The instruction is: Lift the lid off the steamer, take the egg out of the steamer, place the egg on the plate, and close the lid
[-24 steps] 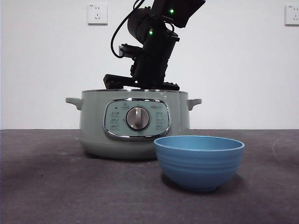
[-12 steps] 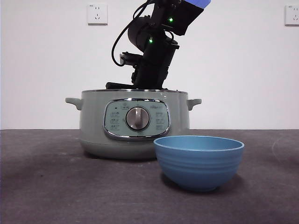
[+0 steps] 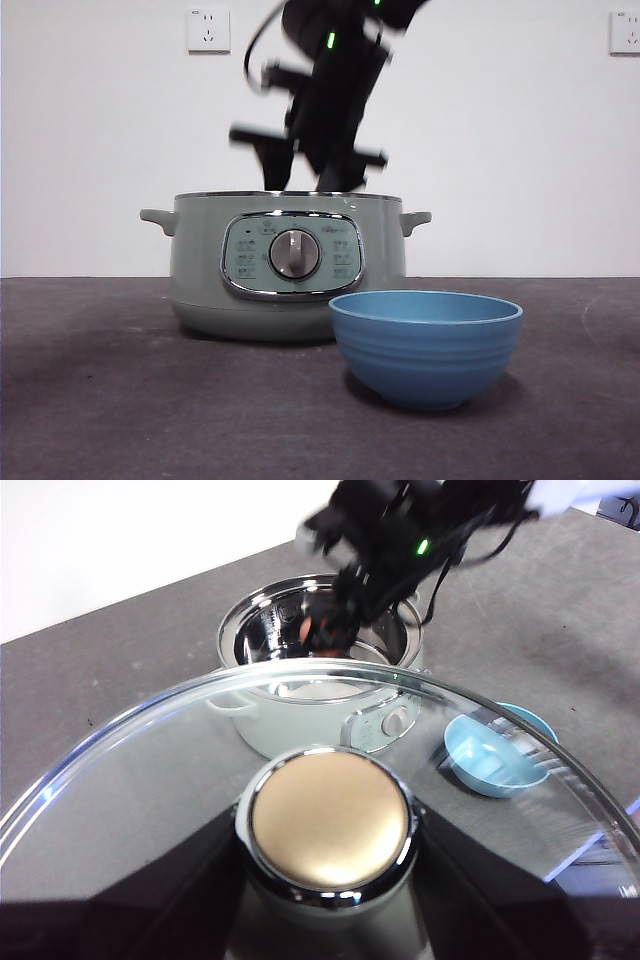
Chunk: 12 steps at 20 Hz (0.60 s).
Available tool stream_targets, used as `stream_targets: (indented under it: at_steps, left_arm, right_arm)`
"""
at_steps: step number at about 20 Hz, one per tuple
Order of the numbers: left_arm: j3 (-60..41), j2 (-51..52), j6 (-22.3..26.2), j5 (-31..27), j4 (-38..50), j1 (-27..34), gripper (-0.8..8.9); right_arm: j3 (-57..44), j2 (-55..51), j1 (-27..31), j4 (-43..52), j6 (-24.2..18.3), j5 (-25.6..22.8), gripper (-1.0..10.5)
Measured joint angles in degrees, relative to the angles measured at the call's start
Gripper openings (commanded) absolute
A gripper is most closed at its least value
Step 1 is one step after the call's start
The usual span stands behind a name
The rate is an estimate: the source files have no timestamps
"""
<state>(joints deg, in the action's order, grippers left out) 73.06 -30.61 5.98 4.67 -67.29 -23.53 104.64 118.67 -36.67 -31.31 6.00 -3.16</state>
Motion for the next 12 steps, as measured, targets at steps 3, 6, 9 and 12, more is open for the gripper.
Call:
stream_targets:
  at_steps: [3, 6, 9, 12]
  left_arm:
    - [0.0, 0.0, 0.0, 0.0, 0.02, 0.0, -0.07]
    - [0.0, 0.0, 0.0, 0.0, 0.02, 0.0, -0.07]
    - [0.0, 0.0, 0.0, 0.0, 0.07, 0.0, -0.07]
    - [0.0, 0.0, 0.0, 0.02, 0.07, 0.0, -0.07]
  right_arm:
    - [0.0, -11.21, 0.0, -7.1, -1.51, -0.04, -0.1]
    - [0.0, -19.87, 0.0, -16.52, -3.17, -0.04, -0.1]
    - [0.0, -26.43, 0.0, -24.46, -4.48, -0.04, -0.1]
    - [0.0, -31.74, -0.07, -29.99, -5.27, -0.04, -0.1]
